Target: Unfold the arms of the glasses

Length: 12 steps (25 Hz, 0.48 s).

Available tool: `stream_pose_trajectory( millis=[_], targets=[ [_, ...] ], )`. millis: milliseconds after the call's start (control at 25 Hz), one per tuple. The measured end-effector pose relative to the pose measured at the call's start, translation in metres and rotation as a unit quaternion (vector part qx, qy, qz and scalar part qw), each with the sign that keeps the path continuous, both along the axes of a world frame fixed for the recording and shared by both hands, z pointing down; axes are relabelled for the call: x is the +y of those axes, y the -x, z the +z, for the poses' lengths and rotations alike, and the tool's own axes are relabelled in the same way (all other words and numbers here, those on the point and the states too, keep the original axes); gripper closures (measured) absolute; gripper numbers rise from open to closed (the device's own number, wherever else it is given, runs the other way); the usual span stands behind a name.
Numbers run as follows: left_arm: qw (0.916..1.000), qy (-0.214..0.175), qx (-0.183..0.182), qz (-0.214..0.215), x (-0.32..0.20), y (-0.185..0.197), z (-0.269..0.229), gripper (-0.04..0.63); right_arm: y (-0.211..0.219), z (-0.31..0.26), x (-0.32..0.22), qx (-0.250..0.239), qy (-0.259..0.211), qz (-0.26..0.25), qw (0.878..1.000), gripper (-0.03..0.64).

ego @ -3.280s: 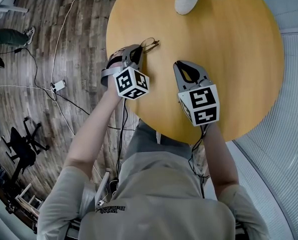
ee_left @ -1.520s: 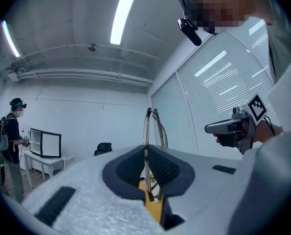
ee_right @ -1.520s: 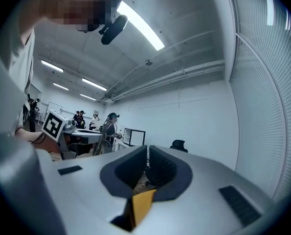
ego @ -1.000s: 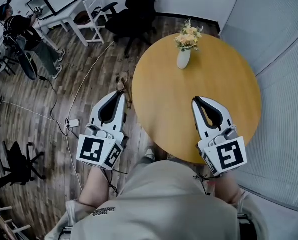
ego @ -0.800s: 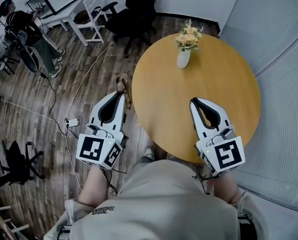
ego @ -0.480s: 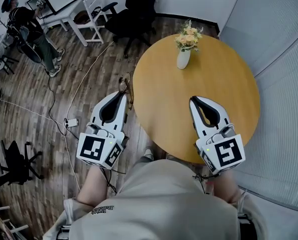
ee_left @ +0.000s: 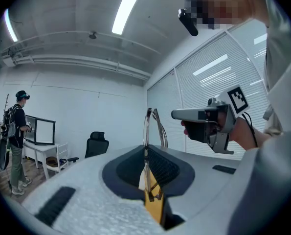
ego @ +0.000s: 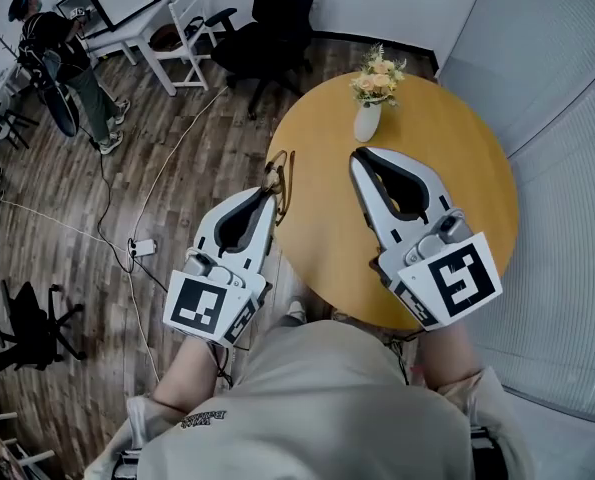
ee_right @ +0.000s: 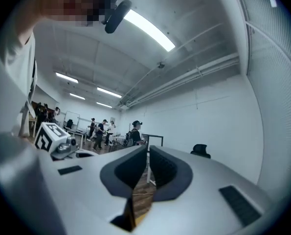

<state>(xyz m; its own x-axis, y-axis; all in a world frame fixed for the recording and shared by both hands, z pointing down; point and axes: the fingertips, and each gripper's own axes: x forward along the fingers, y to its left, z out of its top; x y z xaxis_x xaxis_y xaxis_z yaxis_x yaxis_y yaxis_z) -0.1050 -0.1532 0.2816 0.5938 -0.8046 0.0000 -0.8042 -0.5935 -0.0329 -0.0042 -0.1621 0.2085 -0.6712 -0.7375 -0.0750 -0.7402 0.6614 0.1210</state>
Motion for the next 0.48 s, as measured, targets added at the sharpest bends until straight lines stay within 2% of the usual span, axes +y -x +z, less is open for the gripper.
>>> stream_pose_trajectory(
  millis=[80,280,480],
  targets=[
    [1.0000,-0.003,-0.004,0.006,0.002,-0.005,-0.001,0.555,0.015,-0.008,-0.002,-0.021,0.009,-0.027,0.999,0.580],
    [0.9997,-0.009,-0.013,0.019,0.008,-0.013,-0.003,0.555,0.045,-0.012,-0.003,-0.031,0.019,-0.064,0.997,0.580],
    [0.9997,0.002,-0.012,0.020,0.011,-0.017,-0.001,0.555,0.054,-0.008,-0.006,-0.030,0.028,-0.073,0.997,0.580]
  ],
)
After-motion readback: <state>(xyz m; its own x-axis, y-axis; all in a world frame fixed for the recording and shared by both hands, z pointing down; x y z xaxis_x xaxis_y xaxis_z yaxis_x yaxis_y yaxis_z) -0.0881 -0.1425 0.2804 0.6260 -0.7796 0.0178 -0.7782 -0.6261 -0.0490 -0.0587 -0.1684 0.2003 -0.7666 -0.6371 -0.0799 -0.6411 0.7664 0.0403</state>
